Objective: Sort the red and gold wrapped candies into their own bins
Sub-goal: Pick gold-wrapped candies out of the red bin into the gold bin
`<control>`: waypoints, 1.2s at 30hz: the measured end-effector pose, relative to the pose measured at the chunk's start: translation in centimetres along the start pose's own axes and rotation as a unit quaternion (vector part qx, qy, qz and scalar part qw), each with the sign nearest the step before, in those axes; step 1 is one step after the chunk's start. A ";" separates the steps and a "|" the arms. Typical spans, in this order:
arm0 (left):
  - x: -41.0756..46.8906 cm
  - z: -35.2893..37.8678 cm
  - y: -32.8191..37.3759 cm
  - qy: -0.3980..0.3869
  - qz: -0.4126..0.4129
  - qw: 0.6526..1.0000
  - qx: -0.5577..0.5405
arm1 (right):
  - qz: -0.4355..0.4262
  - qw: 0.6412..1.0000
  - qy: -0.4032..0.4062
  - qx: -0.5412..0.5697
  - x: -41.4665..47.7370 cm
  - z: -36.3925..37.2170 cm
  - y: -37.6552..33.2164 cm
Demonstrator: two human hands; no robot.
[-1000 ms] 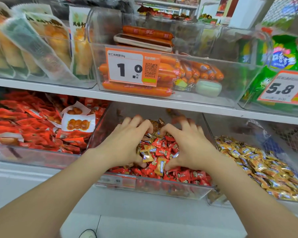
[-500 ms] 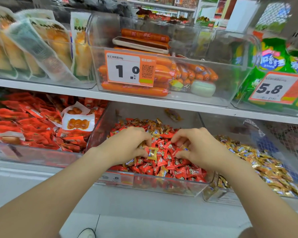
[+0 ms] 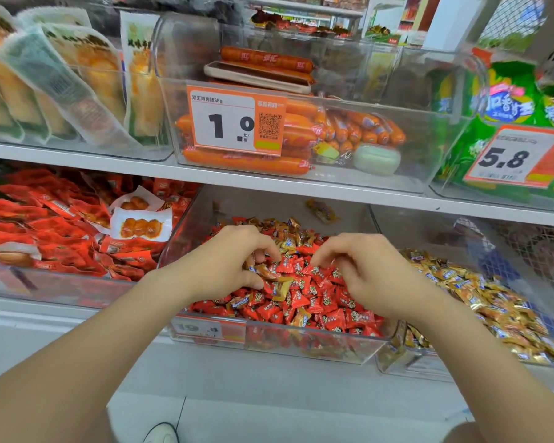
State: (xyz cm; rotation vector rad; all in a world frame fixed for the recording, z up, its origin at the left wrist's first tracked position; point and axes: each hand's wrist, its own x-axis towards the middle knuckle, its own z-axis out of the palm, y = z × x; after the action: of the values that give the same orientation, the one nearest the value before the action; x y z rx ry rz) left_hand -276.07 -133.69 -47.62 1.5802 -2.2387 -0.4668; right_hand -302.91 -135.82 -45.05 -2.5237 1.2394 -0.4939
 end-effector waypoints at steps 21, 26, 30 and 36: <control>-1.8 -1.1 -0.3 -0.061 -0.057 0.992 0.098 | -0.088 0.979 -0.168 -0.070 1.7 3.6 -1.3; -1.8 -0.7 -0.2 -0.071 -0.022 0.994 0.079 | -0.101 0.965 -0.212 -0.116 2.0 4.6 -1.5; -2.1 -0.8 -0.2 -0.051 -0.020 0.998 0.038 | -0.092 0.968 -0.217 -0.088 1.9 4.2 -1.4; -2.1 -1.1 0.0 0.047 -0.079 0.995 -0.024 | -0.012 0.995 -0.079 0.061 1.1 1.6 -1.1</control>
State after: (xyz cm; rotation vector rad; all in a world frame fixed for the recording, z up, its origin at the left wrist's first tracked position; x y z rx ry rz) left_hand -274.95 -131.81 -46.84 1.7249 -2.0285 -0.4761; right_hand -300.81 -135.92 -45.84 -2.4256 1.0879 -0.3573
